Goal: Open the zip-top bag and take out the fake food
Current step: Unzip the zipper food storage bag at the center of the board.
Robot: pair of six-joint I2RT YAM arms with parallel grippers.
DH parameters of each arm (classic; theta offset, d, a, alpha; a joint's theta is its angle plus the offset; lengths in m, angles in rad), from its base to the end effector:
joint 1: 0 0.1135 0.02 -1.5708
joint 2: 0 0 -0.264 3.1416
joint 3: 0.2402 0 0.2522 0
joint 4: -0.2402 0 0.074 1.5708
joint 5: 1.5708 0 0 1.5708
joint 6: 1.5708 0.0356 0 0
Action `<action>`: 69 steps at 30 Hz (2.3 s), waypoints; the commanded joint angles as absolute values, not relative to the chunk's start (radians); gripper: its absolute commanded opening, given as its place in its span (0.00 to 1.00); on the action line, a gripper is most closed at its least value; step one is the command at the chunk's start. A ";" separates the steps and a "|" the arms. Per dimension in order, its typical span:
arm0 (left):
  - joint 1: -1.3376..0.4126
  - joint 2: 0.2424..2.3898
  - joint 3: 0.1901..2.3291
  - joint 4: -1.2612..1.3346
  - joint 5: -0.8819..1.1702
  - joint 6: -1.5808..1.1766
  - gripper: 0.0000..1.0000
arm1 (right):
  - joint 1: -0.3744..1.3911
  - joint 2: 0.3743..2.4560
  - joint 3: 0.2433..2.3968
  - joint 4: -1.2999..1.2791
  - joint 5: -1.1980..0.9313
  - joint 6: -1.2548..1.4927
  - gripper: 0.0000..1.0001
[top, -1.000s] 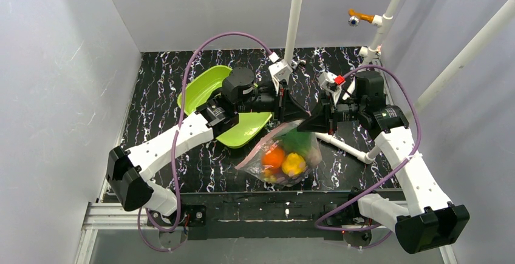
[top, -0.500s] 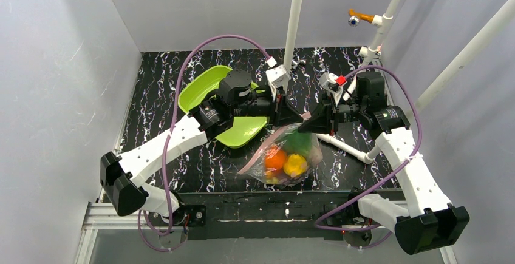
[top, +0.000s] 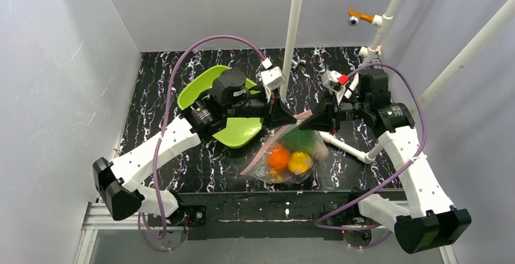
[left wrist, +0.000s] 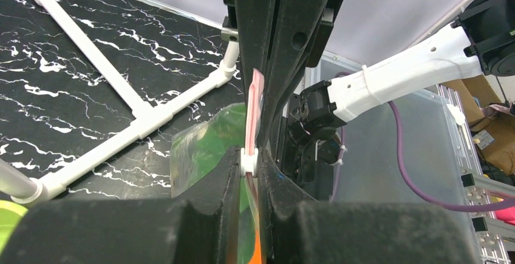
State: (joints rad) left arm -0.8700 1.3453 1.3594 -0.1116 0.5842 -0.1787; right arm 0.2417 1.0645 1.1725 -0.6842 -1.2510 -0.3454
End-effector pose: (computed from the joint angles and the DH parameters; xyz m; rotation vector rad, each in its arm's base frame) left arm 0.1838 -0.2483 0.4242 1.0442 1.4880 -1.2529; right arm 0.1866 0.0808 0.3840 -1.1908 1.5118 1.2419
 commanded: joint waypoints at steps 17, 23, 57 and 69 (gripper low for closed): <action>-0.825 1.141 1.215 -0.190 0.567 -0.177 0.00 | 0.221 1.030 1.211 -0.704 -1.219 -0.416 0.01; -0.826 1.113 1.194 -0.200 0.559 -0.159 0.00 | 0.220 1.025 1.203 -0.702 -1.218 -0.416 0.01; -0.824 1.003 1.076 -0.238 0.527 -0.143 0.00 | 0.194 1.018 1.174 -0.726 -1.264 -0.469 0.01; -0.825 0.967 1.040 -0.265 0.506 -0.128 0.00 | 0.187 1.016 1.161 -0.718 -1.262 -0.469 0.01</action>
